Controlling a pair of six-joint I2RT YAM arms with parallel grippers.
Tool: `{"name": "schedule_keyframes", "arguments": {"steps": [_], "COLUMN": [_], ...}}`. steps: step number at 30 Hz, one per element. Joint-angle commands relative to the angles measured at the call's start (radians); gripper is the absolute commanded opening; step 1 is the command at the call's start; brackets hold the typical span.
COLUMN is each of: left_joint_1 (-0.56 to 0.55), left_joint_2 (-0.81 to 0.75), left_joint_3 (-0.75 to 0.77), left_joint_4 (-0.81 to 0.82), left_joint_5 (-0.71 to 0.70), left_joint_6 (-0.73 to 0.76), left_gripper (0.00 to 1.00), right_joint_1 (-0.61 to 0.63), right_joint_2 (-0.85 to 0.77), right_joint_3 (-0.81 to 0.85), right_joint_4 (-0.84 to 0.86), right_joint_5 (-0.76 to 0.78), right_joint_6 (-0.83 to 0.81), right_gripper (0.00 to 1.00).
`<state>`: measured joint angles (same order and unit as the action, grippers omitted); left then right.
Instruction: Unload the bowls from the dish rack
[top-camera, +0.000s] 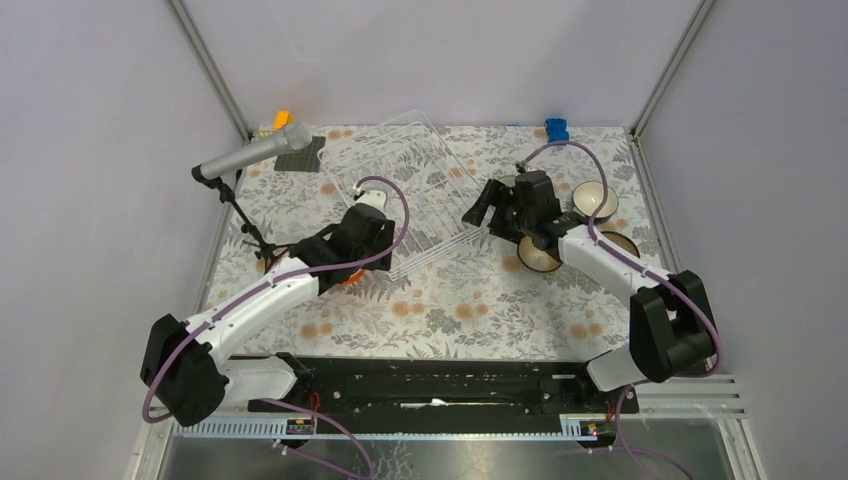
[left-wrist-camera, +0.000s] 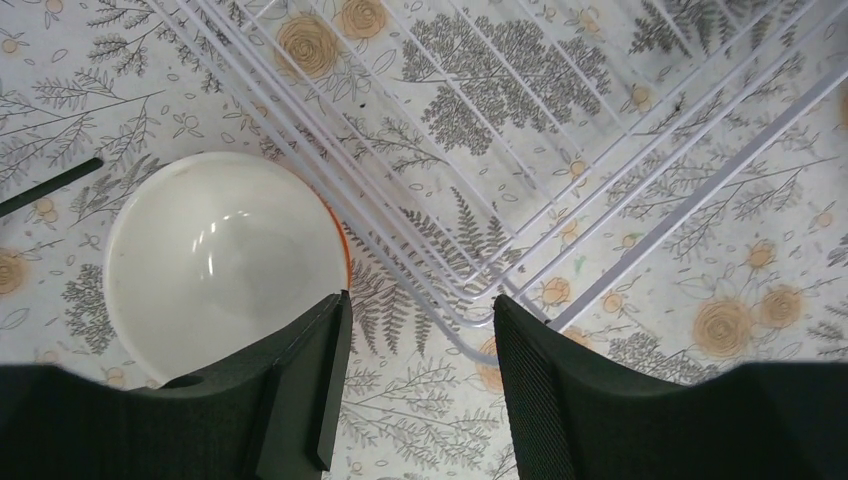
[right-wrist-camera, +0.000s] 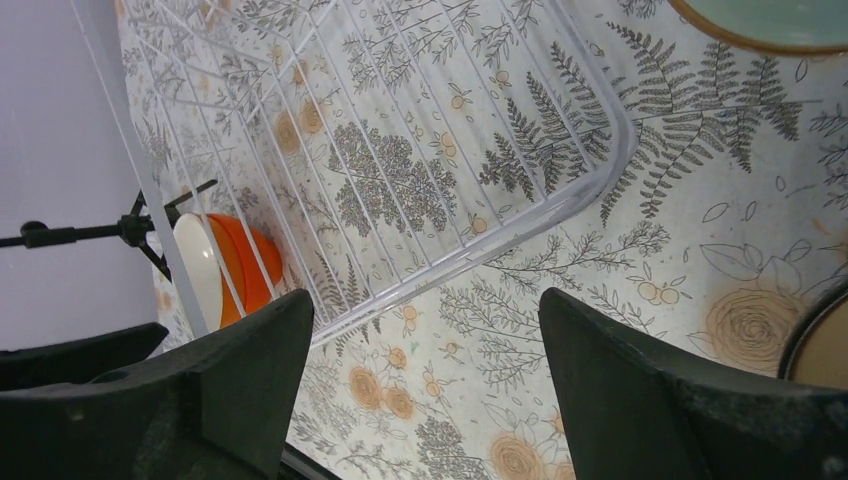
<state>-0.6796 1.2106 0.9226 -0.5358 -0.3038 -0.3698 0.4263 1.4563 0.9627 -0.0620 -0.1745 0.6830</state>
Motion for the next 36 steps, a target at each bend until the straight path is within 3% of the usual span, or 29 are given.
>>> {"name": "schedule_keyframes", "arguments": {"steps": [1,6,16,20,23,25,29,34,36], "left_joint_1": [-0.001,0.000,0.029,0.060,0.075,0.081,0.083,0.083,0.083], "left_joint_2": [-0.059,-0.148,-0.283,-0.320,-0.346,-0.358,-0.382,-0.454,-0.479], "left_joint_3": [-0.021,-0.040,-0.128,-0.158,-0.175,-0.186,-0.207,-0.263,-0.282], "left_joint_4": [0.102,0.097,0.112,0.130,0.142,0.156,0.211,0.337,0.378], "left_joint_5": [0.001,-0.033,-0.059,-0.043,-0.046,-0.040,-0.010,0.068,0.071], "left_joint_6": [-0.052,-0.092,-0.133,-0.152,-0.160,-0.161,-0.140,-0.101,-0.090], "left_gripper": [0.59,0.66,0.76,0.78,0.80,0.80,0.82,0.98,0.99], "right_joint_1": [0.009,0.009,-0.058,-0.086,-0.105,-0.106,-0.106,-0.106,-0.107], "right_joint_2": [0.038,0.095,0.222,0.253,0.254,0.224,0.087,-0.127,-0.208], "right_joint_3": [-0.019,-0.003,0.172,0.237,0.279,0.303,0.192,-0.004,-0.071], "right_joint_4": [0.112,0.202,0.214,0.192,0.147,0.077,0.100,0.202,0.226], "right_joint_5": [0.031,0.025,0.138,0.169,0.099,0.103,0.137,0.246,0.291], "right_joint_6": [0.140,0.195,0.152,0.080,-0.030,-0.118,-0.224,-0.318,-0.349], "right_gripper": [0.89,0.87,0.79,0.82,0.87,0.91,0.97,0.99,0.99]}}
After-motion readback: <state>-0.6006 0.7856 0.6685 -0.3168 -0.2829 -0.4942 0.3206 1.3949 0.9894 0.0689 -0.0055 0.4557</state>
